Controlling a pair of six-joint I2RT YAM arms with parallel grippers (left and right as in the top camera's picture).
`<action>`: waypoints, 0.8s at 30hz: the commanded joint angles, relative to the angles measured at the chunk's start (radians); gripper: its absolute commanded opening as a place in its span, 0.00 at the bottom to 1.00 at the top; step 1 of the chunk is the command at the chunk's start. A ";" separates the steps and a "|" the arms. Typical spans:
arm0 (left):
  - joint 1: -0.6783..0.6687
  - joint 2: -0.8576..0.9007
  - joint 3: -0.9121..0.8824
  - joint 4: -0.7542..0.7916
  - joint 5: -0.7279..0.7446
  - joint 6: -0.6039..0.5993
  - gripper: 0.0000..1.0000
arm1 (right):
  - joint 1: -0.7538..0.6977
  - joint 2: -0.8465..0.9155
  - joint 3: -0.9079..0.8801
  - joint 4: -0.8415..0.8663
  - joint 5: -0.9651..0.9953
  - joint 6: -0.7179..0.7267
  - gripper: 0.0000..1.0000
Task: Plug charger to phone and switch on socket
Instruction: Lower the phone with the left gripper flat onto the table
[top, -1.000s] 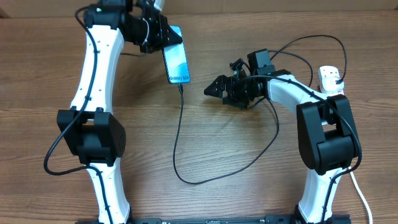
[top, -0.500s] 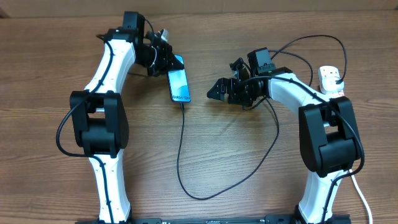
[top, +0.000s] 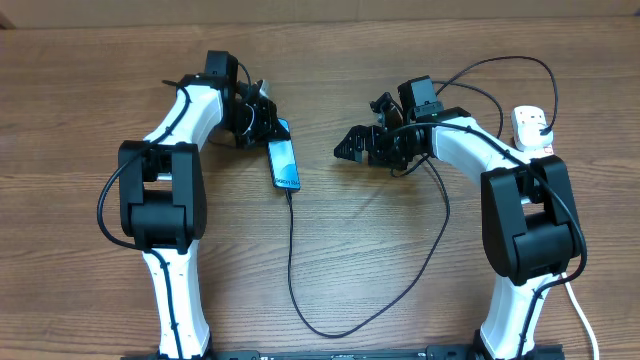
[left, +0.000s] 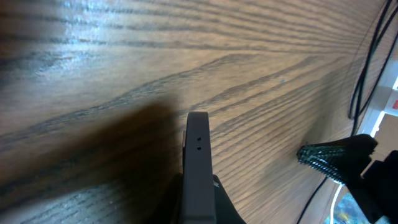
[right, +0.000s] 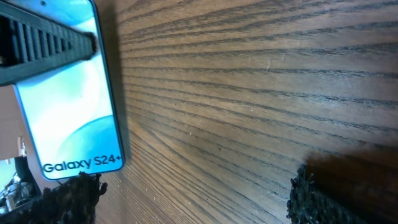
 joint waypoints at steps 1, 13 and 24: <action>-0.008 -0.013 -0.020 0.010 0.042 0.008 0.04 | -0.005 0.024 -0.015 -0.014 0.119 -0.008 1.00; -0.049 -0.013 -0.020 0.029 0.042 0.000 0.04 | -0.004 0.024 -0.016 -0.014 0.130 -0.008 1.00; -0.084 -0.013 -0.020 0.072 0.042 -0.045 0.04 | -0.004 0.024 -0.016 -0.032 0.153 -0.009 1.00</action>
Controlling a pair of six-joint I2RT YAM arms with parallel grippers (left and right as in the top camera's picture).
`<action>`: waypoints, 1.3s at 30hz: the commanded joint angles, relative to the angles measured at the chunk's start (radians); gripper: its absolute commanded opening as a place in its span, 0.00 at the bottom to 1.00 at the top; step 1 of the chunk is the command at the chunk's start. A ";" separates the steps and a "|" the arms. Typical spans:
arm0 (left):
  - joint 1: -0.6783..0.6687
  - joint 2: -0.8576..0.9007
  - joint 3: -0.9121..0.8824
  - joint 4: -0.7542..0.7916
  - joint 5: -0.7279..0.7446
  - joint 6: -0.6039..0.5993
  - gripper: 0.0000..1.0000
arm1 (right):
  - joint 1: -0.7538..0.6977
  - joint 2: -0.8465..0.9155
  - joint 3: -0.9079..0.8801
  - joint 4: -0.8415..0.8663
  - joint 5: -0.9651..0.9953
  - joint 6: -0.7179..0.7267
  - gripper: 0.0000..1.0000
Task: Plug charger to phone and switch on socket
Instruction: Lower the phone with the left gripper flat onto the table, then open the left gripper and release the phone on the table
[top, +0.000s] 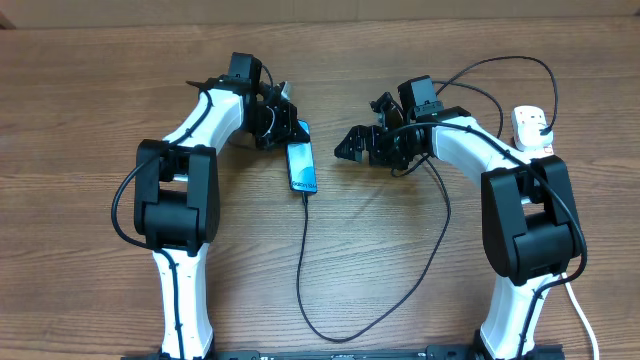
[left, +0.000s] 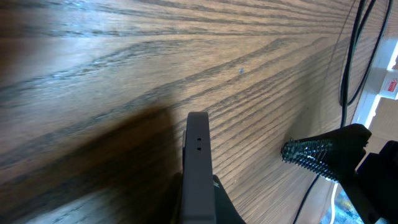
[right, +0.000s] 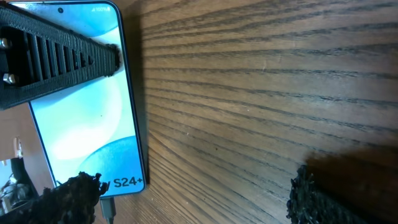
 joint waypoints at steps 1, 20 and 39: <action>-0.006 -0.013 -0.003 0.003 0.020 -0.019 0.04 | -0.004 0.025 -0.019 -0.021 0.140 -0.005 1.00; -0.041 -0.011 -0.010 0.001 0.003 -0.031 0.04 | -0.004 0.025 -0.019 -0.066 0.218 -0.005 1.00; -0.041 0.033 -0.014 -0.008 0.057 -0.127 0.05 | -0.004 0.025 -0.019 -0.070 0.218 -0.005 1.00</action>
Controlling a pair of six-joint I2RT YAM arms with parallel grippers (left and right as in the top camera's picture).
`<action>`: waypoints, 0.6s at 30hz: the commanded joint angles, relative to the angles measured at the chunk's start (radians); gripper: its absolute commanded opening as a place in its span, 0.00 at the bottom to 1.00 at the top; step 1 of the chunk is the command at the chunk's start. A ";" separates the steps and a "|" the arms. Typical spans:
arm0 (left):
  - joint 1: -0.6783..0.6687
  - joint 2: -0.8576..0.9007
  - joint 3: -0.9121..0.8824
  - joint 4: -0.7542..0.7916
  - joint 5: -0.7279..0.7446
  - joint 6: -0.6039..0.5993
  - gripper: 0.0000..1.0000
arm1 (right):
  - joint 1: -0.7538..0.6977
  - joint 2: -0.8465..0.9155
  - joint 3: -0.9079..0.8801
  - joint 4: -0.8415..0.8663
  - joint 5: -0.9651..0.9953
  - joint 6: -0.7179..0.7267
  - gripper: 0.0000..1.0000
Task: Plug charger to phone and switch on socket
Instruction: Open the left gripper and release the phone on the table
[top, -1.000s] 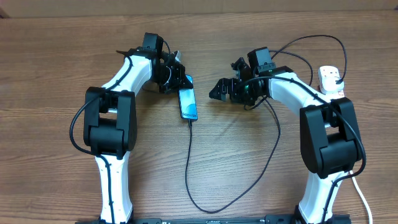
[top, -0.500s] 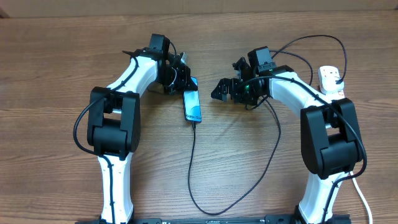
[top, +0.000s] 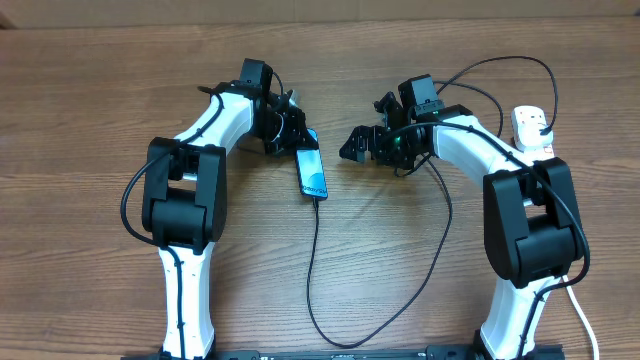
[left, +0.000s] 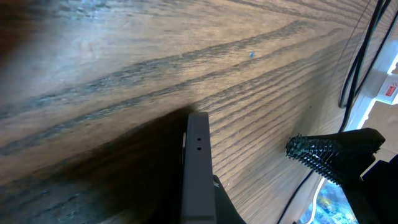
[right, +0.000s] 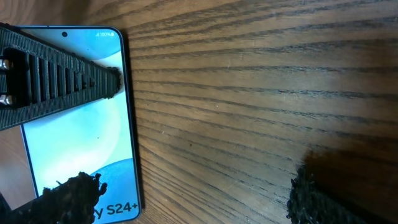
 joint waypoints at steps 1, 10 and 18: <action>-0.003 0.008 -0.005 -0.009 0.031 -0.026 0.05 | -0.005 0.039 -0.027 -0.020 0.127 -0.005 1.00; -0.002 0.008 -0.005 -0.011 0.031 -0.026 0.17 | -0.005 0.039 -0.027 -0.021 0.127 -0.005 1.00; -0.002 0.008 -0.005 -0.012 0.031 -0.026 0.36 | -0.005 0.039 -0.027 -0.021 0.127 -0.005 1.00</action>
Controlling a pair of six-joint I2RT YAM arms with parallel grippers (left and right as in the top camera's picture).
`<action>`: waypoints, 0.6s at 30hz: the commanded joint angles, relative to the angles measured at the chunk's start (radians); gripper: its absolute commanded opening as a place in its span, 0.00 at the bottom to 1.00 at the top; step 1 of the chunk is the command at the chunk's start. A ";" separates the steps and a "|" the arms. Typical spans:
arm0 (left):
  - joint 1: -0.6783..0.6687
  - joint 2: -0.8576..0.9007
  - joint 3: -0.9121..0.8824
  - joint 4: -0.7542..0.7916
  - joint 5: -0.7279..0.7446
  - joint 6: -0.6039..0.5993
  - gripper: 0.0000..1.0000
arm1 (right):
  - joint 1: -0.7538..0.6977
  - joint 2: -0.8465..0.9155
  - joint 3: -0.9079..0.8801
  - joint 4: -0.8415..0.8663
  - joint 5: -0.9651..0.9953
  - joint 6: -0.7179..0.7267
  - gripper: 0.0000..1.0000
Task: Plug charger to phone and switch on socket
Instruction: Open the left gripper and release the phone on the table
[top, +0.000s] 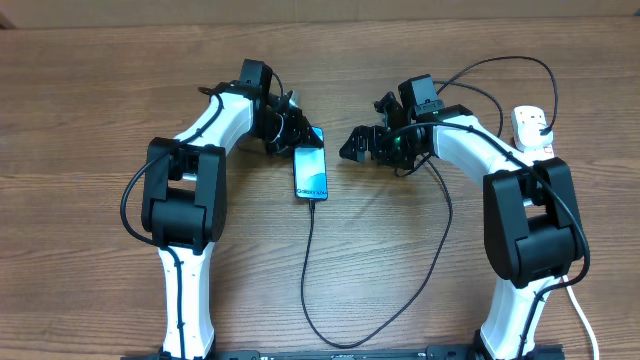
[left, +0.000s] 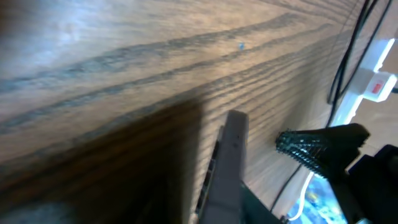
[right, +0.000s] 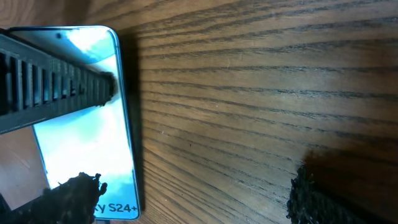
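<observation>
The phone (top: 311, 172), screen lit blue, lies left of centre on the wooden table (top: 90, 100). A black charger cable (top: 306, 270) is plugged into its near end. My left gripper (top: 298, 140) is shut on the phone's far end, and one finger (right: 56, 93) lies across the screen in the right wrist view. In the left wrist view the phone's edge (left: 227, 165) leans to one side. My right gripper (top: 352, 148) stands open just right of the phone, its fingertips (right: 78, 194) empty. The white socket (top: 530, 128) sits at the far right.
The charger cable loops toward the table's front edge and runs back up under my right arm to the socket. Another black lead (top: 500, 65) arcs behind the right arm. The table's far edge (top: 320, 22) lies close behind both grippers.
The phone has turned in my left gripper: it lies straighter on the table and its edge now leans in the left wrist view. My right gripper is where it was, still open.
My left gripper was shut on the phone's far end well left of the right gripper, the cable plugged in. At each later moment the phone lay further right. Now it lies next to the open right gripper, which has barely shifted.
</observation>
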 joint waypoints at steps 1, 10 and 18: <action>-0.002 0.007 -0.003 -0.005 -0.005 -0.008 0.36 | -0.005 0.039 -0.027 -0.021 0.126 -0.005 1.00; -0.002 0.007 -0.003 -0.005 -0.007 -0.008 0.45 | -0.005 0.039 -0.027 -0.021 0.126 -0.005 1.00; -0.002 0.008 -0.003 -0.038 -0.063 -0.009 0.61 | -0.005 0.039 -0.027 -0.021 0.126 -0.005 1.00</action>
